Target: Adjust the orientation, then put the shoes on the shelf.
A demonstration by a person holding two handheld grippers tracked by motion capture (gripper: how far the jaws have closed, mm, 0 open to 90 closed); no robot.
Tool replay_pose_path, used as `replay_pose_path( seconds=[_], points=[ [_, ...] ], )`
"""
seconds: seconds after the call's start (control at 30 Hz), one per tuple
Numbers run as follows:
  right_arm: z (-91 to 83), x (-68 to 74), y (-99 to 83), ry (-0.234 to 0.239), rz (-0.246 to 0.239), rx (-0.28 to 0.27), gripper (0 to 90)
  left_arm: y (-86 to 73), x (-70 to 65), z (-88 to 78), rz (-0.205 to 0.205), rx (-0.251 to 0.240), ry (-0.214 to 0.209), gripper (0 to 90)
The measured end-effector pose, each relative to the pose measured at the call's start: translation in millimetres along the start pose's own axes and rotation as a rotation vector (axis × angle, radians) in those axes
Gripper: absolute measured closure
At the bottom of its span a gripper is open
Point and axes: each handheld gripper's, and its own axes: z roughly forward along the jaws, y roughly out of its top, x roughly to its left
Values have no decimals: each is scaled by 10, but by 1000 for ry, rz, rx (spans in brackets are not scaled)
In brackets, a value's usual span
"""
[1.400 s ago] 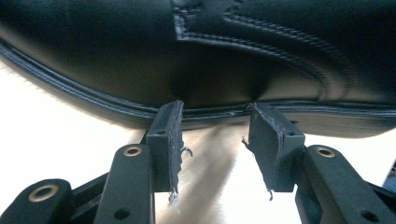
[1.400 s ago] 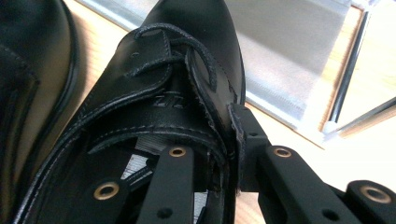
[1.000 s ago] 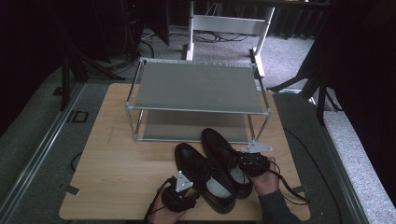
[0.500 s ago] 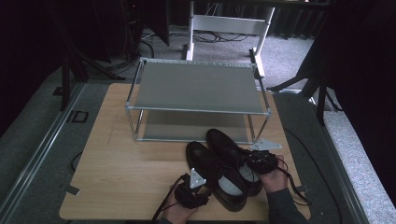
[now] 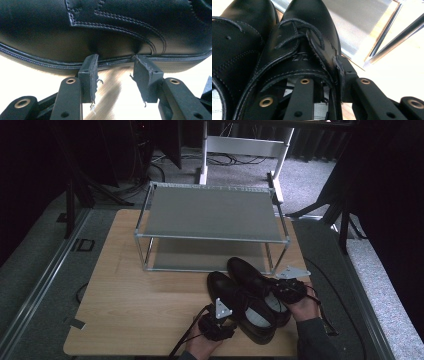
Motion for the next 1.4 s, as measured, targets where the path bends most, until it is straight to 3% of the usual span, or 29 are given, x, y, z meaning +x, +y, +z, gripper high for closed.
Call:
replay_pose_path(
  seconds=[0.07,0.17,0.53,0.77,1.13,1.4],
  points=[
    [0,-1,-3,0,0,1,751,-10,15,-15,7,0,-11,548],
    [-9,-12,-18,5,10,-1,710,-33,42,-56,12,-6,11,525],
    [-159,-78,-88,30,45,-12,580,-101,338,-344,-39,-44,89,513],
    [-291,-83,-115,37,76,-24,553,-169,488,-470,-66,-52,131,511],
    [-477,-41,-133,74,138,-50,543,-228,574,-520,-77,-47,159,510],
    [-585,60,-122,93,138,-40,534,-241,582,-535,-79,-48,164,510]
  ],
)
